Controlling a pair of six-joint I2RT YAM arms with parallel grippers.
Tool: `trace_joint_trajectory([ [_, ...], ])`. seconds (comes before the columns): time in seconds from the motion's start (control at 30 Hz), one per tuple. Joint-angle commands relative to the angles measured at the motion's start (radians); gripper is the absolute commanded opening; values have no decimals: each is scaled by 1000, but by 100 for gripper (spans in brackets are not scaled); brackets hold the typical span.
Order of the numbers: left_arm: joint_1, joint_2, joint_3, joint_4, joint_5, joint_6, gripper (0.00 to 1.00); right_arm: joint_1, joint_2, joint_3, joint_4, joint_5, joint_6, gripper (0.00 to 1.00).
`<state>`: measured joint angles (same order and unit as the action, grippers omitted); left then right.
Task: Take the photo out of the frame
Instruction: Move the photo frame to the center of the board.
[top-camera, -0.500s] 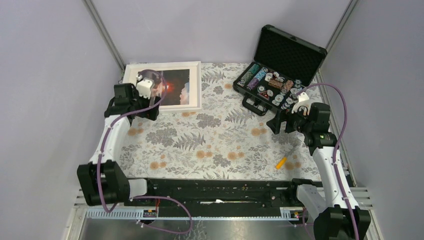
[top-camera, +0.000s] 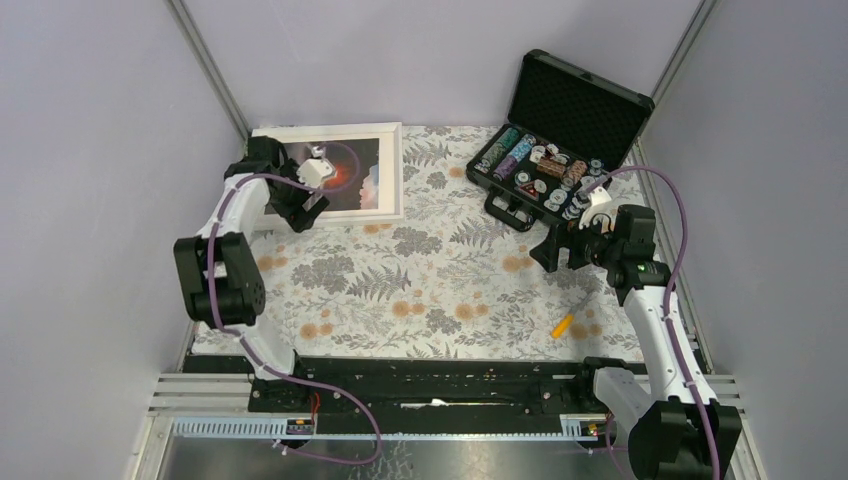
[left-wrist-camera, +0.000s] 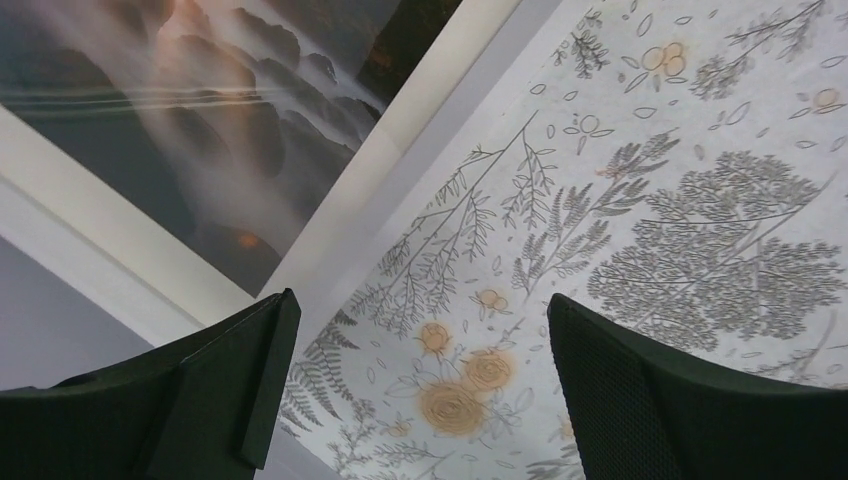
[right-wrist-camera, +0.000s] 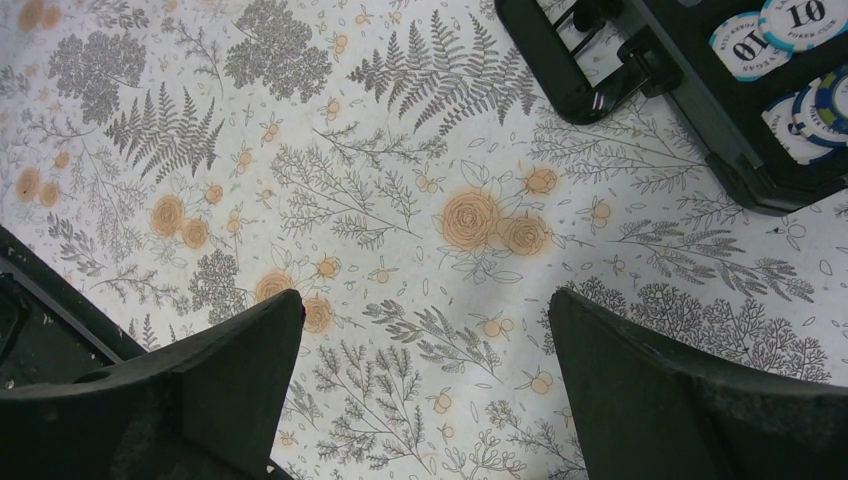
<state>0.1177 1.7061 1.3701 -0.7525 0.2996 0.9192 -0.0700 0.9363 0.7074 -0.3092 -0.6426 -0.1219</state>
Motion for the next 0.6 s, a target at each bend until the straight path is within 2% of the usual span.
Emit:
trace_joint_trajectory([
  [0.0,-6,102,95,-42,-19,141,99,4,5,32,-14,-23,-23,100],
  [0.17,-23,181,111,-20,-36,217,97,4,5,25,-10,-34,-23,100],
  [0.37,-51,230,112,38,-93,237,84,4,17,24,-10,-32,-18,100],
  [0.57,-77,256,109,61,-126,263,79,4,19,25,-9,-33,-17,100],
])
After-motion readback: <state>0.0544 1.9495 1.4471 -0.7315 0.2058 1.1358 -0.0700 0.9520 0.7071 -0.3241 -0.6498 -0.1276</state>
